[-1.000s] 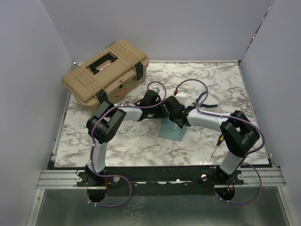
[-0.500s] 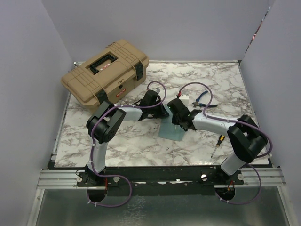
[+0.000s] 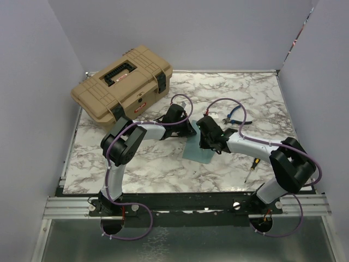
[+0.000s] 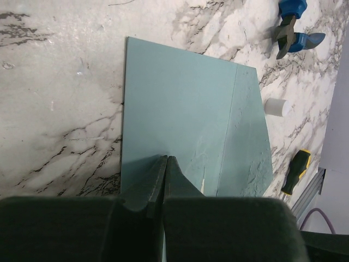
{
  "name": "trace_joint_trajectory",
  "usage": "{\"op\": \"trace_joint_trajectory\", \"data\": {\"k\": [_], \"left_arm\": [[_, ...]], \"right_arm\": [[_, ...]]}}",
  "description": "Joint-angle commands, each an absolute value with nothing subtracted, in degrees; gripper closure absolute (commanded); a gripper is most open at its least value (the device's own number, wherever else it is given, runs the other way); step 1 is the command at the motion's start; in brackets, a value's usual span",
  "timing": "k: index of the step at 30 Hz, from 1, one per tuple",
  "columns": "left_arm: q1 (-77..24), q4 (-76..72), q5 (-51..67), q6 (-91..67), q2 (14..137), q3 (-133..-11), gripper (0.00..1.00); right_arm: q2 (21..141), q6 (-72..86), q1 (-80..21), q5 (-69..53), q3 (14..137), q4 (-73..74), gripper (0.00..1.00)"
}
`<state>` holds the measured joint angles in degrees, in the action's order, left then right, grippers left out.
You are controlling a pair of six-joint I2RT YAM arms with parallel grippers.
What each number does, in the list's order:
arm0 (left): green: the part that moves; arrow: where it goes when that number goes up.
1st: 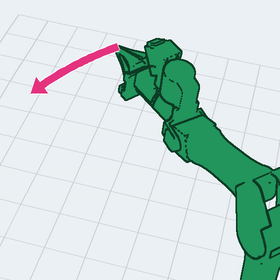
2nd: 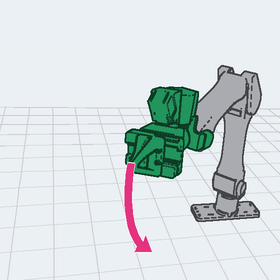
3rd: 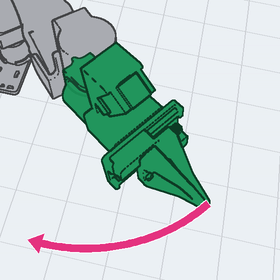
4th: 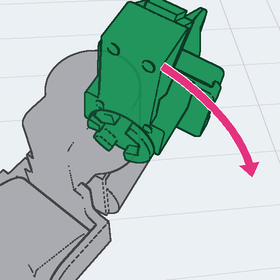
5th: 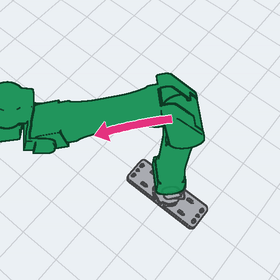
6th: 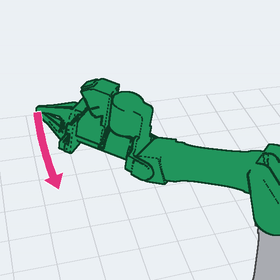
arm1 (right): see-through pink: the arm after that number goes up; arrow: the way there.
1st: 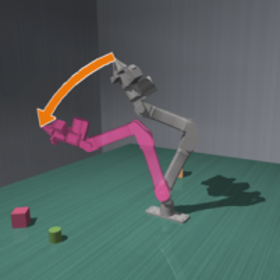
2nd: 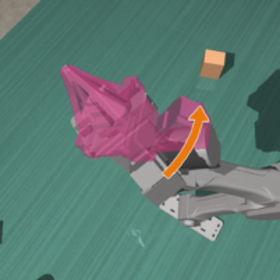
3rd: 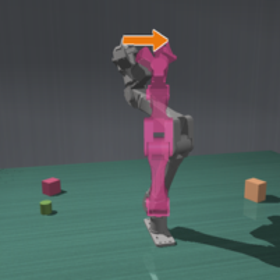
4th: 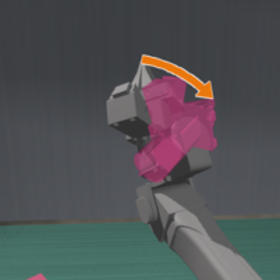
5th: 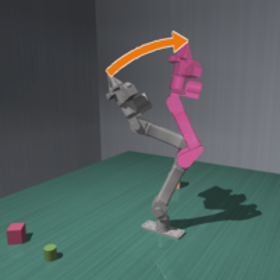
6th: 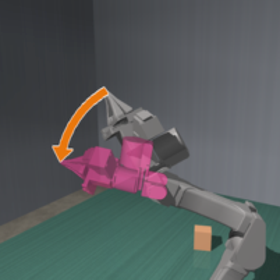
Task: Place the letter into the envelope and seal it
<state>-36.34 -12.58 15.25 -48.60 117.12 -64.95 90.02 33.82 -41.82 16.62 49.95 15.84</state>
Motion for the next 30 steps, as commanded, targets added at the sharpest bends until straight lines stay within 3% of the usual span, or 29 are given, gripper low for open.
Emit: {"op": "trace_joint_trajectory", "data": {"k": [1,18,30], "left_arm": [[-35.3,-1.5,6.3,-45.4,123.1,-62.1,1.00],[-35.4,-1.4,6.2,-44.2,121.7,-61.1,1.00],[-35.3,-1.3,6.6,-43.9,121.7,-61.5,1.00]], "right_arm": [[91.1,33.4,-42.4,13.5,46.5,27.4,1.00],[103.3,32.2,-39.7,27.9,55.7,23.7,1.00],[97.0,30.1,-38.8,24.3,55.5,18.5,1.00]]}}
